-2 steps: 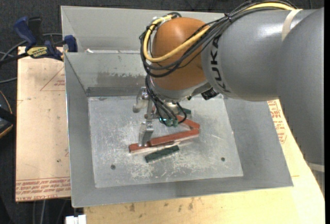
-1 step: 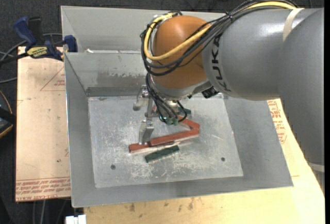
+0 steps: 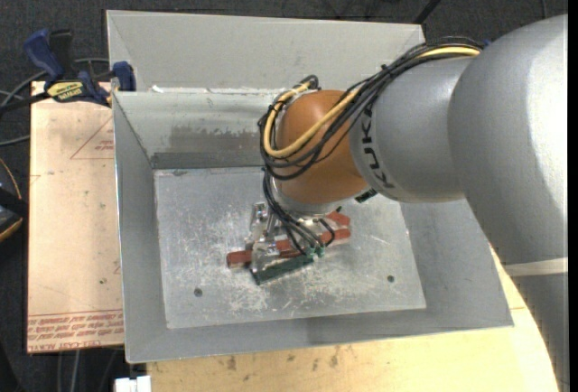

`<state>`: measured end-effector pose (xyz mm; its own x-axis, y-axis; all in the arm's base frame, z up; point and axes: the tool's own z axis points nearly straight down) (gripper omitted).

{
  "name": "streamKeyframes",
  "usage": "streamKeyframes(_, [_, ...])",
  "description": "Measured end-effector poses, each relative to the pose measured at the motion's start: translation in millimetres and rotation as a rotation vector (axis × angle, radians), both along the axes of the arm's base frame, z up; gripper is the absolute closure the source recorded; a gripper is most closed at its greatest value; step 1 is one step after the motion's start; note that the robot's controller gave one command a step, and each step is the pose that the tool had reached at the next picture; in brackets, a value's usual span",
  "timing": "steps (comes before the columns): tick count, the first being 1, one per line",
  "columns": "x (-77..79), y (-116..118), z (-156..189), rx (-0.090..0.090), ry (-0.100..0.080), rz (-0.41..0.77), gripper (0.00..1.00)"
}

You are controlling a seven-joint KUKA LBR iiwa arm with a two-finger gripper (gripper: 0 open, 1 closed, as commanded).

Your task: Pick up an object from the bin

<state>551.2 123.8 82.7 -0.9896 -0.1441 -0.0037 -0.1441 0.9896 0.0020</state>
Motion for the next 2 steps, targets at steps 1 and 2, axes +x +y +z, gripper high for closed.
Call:
streamKeyframes(1, [0.0, 0, 0, 0.000, 0.000, 0.000, 1.00])
streamKeyframes(2, [7.0, 1, 156, -0.001, -0.002, 0.010, 1.00])
